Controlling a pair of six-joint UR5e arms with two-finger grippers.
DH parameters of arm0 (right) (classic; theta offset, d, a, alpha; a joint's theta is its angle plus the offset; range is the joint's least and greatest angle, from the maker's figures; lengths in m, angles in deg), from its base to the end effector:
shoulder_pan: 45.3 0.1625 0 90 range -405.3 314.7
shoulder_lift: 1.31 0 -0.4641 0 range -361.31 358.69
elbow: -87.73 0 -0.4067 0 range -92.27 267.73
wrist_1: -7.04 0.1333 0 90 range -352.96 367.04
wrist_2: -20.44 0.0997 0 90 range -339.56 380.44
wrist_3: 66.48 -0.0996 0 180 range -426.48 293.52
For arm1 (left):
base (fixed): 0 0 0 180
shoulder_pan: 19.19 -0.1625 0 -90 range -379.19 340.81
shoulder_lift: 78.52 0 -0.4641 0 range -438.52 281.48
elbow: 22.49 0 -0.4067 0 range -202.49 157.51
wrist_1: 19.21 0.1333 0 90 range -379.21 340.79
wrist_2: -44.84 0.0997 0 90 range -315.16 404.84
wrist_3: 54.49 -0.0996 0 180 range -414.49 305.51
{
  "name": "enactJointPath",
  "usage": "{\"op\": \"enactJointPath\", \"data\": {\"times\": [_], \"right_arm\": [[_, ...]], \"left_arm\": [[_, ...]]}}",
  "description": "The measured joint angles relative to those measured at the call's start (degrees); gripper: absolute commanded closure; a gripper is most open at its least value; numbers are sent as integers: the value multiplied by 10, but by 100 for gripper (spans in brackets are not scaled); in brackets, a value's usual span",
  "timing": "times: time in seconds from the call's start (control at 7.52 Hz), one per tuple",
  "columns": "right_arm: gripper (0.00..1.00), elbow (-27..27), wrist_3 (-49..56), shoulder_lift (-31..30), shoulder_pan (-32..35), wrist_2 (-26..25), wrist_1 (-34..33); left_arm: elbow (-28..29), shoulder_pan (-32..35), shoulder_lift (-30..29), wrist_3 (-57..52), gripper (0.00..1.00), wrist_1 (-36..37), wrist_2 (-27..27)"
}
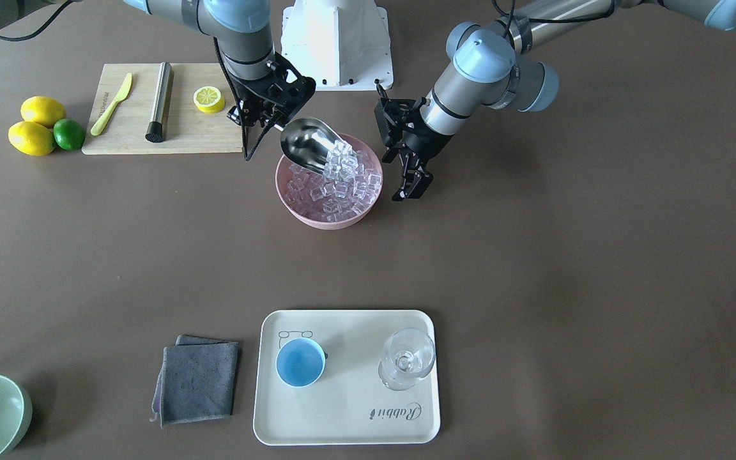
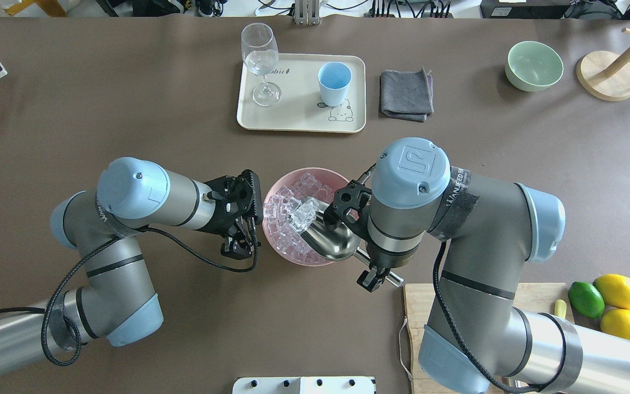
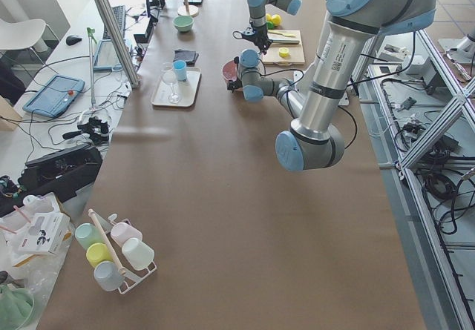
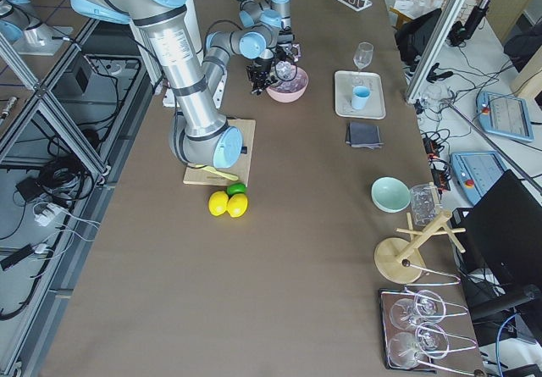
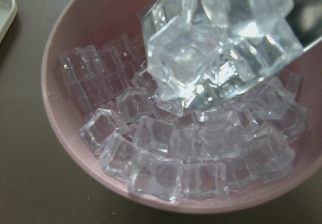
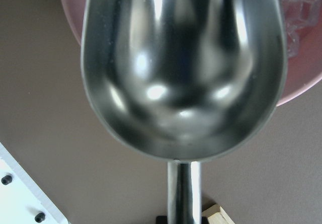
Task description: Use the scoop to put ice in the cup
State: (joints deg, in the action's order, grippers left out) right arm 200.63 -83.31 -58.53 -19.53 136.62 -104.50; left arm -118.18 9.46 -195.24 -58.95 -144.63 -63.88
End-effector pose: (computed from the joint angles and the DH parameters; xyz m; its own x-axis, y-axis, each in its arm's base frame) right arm -0.5134 -0.3471 0.2348 0.3758 -0.7724 0.5120 0.6650 0.6096 0.4315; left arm 0.5455 -0.4135 0.3023 0.1669 0.9848 -0.0487 -0.3452 0.1047 0.9327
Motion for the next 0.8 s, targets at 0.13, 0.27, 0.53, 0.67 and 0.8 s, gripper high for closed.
{"op": "enactJointPath", "data": {"times": [0.13,0.27,0.53,0.67,0.8], "right_arm": [[100,4,-8,-1,0,2,7],[100,6,-14,-1,1,1,19],[100,6,-47,-3,2,-11,63],[100,6,-61,-4,3,-18,82],[100,6,-83,-4,4,-22,99]], "left_arm": [[0,0,0,0,2,0,0],[0,0,0,0,2,0,0],[0,0,1,-1,2,0,0],[0,0,1,-1,2,0,0],[0,1,2,-1,2,-1,0]]}}
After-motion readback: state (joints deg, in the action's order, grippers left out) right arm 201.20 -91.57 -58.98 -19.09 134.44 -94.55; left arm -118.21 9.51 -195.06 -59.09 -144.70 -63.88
